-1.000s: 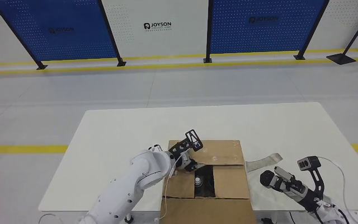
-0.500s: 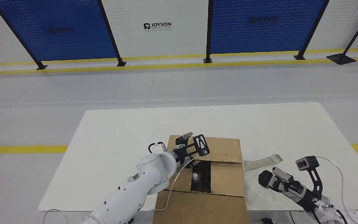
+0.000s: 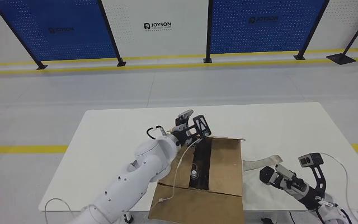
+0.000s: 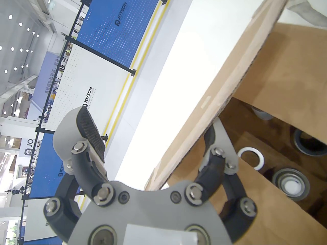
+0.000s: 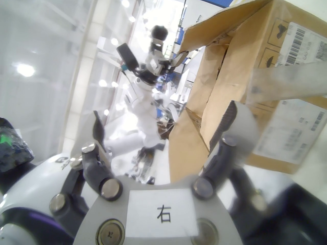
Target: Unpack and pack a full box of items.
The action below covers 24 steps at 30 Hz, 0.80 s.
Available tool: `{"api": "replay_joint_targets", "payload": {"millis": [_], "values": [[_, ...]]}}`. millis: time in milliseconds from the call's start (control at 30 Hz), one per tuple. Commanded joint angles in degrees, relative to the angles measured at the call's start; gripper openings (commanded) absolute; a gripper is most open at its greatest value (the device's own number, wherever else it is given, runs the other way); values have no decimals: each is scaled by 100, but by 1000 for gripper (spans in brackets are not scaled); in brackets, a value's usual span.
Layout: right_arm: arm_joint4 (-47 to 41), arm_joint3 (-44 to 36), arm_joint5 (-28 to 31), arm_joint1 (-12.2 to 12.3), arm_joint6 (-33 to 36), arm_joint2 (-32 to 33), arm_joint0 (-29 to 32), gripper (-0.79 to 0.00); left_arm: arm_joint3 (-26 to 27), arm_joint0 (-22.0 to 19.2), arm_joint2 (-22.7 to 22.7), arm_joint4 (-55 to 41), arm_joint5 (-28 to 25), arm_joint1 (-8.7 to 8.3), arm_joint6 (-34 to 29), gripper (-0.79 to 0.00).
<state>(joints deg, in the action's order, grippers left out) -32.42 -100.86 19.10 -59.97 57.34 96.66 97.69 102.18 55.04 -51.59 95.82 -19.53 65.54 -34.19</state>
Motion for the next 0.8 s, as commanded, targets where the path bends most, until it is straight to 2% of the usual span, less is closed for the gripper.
{"api": "replay_joint_targets", "payload": {"millis": [0,267,400,633,767], "values": [[-18,-60,-8,0,-77,50,39,0,-286,-286,168,179,-41,66,126,0],[-55,-166,-15,-4,-365,232,279,0,-1782,-1267,733,225,11,411,488,0],[26,-199,-50,-2,-514,348,408,0,-2375,-1554,968,142,-18,579,323,0],[24,-218,-68,-5,-567,408,498,0,-2880,-1700,1185,53,-104,769,115,0],[19,-187,-92,-11,-575,351,495,0,-2909,-1677,1253,120,-54,840,-36,0]]}}
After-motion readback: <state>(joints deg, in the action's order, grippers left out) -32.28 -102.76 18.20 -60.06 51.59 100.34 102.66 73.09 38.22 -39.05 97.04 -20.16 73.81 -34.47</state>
